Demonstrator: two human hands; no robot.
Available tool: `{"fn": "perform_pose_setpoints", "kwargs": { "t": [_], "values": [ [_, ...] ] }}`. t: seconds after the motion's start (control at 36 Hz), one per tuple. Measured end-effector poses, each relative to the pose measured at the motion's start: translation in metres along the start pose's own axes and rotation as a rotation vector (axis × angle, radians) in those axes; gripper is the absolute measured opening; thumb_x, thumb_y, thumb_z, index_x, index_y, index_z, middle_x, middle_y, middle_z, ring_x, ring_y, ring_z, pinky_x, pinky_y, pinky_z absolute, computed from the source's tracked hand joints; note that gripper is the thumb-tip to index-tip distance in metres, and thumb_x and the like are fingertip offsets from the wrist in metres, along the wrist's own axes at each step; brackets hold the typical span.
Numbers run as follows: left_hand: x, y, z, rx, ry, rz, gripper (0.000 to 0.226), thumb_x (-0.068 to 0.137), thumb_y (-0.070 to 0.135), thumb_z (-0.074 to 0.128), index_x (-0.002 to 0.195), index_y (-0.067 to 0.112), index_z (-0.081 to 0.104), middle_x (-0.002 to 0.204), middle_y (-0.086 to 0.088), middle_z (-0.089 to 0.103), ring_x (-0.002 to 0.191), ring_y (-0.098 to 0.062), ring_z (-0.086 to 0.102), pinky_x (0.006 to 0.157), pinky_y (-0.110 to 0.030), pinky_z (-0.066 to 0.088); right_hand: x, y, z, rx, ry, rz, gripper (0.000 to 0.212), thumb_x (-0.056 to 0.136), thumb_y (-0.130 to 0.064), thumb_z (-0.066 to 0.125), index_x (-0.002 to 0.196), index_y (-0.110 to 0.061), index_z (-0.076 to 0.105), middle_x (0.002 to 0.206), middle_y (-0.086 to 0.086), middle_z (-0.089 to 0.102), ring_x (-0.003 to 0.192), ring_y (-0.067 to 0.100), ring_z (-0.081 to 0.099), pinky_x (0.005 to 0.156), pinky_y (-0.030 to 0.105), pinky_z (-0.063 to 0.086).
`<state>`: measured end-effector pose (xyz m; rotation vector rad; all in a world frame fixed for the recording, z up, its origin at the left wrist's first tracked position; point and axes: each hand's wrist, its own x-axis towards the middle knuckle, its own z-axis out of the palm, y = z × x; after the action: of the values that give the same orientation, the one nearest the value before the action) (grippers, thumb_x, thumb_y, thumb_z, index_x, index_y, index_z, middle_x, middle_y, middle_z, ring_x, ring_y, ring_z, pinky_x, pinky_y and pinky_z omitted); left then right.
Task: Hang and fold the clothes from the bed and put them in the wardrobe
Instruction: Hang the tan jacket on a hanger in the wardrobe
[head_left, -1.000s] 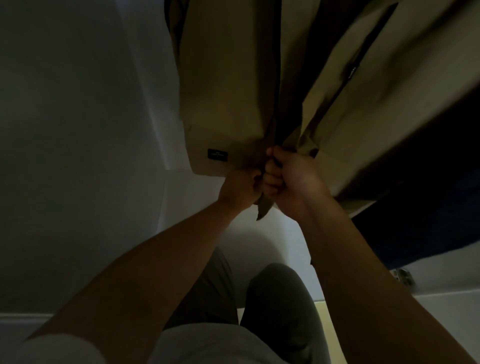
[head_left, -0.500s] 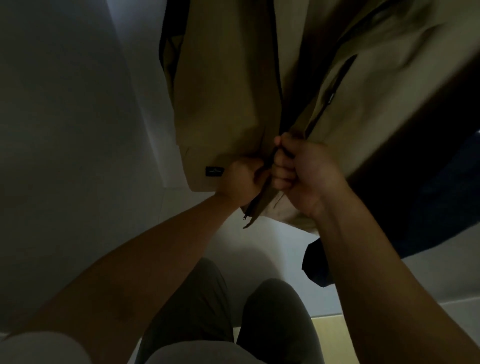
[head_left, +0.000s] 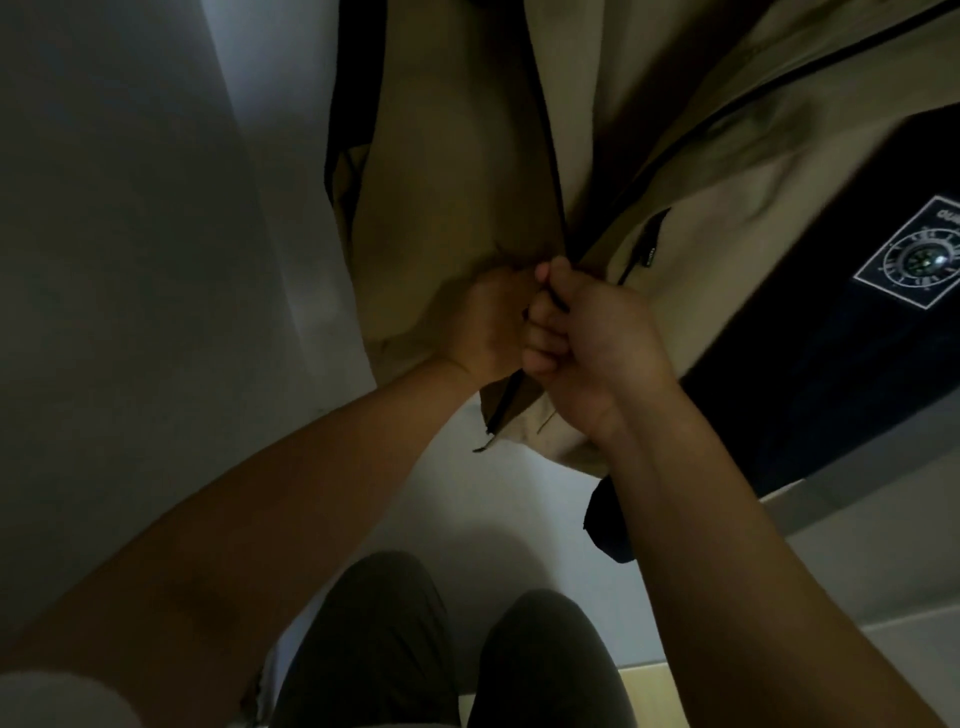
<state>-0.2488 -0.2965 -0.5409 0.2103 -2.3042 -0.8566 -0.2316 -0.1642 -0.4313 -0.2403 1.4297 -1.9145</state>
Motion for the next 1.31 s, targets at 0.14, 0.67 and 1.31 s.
{"fn": "perform_pose_setpoints", "kwargs": {
  "t": [0.14, 0.67, 1.31],
  "values": [
    [0.002, -0.003, 0.013, 0.276, 0.173, 0.195, 0.011, 0.075, 0.001, 0.074, 0.068, 0.004, 0.065, 0.059, -0.01, 0.064, 0.049, -0.027, 0.063, 0.056, -0.02, 0.035, -0.005, -0.021, 0.003, 0.111, -0.042, -0.047, 0.033, 0.109, -0.031, 0.038, 0.081, -0.021, 0.05, 0.042, -0.011, 0.035, 0.036, 0.003, 0.026, 0.04, 0.017, 0.018],
    [0.034, 0.052, -0.029, 0.245, 0.19, 0.207, 0.01, 0.085, 0.002, 0.066, 0.075, 0.002, 0.065, 0.065, -0.016, 0.066, 0.054, -0.033, 0.064, 0.055, -0.023, 0.04, -0.015, -0.058, 0.023, 0.155, -0.178, -0.27, 0.034, 0.11, -0.03, 0.031, 0.083, -0.02, 0.047, 0.042, -0.013, 0.036, 0.035, 0.001, 0.027, 0.036, 0.015, 0.021],
    [0.072, 0.073, -0.067, 0.256, 0.216, 0.359, 0.045, 0.085, 0.035, 0.04, 0.079, 0.001, 0.069, 0.073, -0.021, 0.068, 0.064, -0.038, 0.064, 0.058, -0.04, 0.053, -0.035, -0.109, 0.04, 0.037, -0.167, -0.323, 0.026, 0.109, -0.022, 0.037, 0.086, -0.021, 0.049, 0.043, -0.012, 0.036, 0.035, 0.003, 0.027, 0.037, 0.017, 0.019]
  ]
}}
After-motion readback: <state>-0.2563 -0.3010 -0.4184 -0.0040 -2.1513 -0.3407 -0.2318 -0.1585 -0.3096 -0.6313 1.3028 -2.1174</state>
